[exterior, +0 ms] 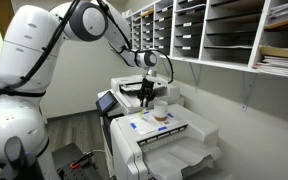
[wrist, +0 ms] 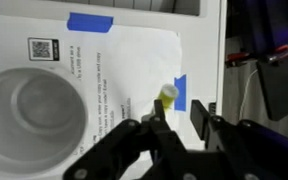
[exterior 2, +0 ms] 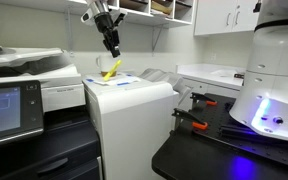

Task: Remove the yellow marker from the white mug

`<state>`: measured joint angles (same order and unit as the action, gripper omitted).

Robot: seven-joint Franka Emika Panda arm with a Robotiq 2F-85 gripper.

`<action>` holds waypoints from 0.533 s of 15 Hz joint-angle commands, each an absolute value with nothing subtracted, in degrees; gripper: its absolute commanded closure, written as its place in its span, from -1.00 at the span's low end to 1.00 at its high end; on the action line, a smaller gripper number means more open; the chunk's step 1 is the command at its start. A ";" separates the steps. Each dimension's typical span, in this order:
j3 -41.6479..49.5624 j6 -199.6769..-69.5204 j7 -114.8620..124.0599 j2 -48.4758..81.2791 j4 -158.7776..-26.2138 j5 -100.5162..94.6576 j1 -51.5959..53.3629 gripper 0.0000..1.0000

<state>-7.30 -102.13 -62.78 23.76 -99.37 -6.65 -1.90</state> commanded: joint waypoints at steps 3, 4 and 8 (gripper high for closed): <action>-6.92 -103.38 -61.73 19.29 -102.83 -7.79 -1.27 -0.68; -6.69 -100.72 -59.90 18.81 -102.06 -7.67 -0.90 -0.82; -6.81 -96.66 -58.05 14.88 -102.57 -8.12 -0.28 -1.00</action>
<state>-7.27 -98.64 -60.10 18.12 -100.81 -7.15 -1.18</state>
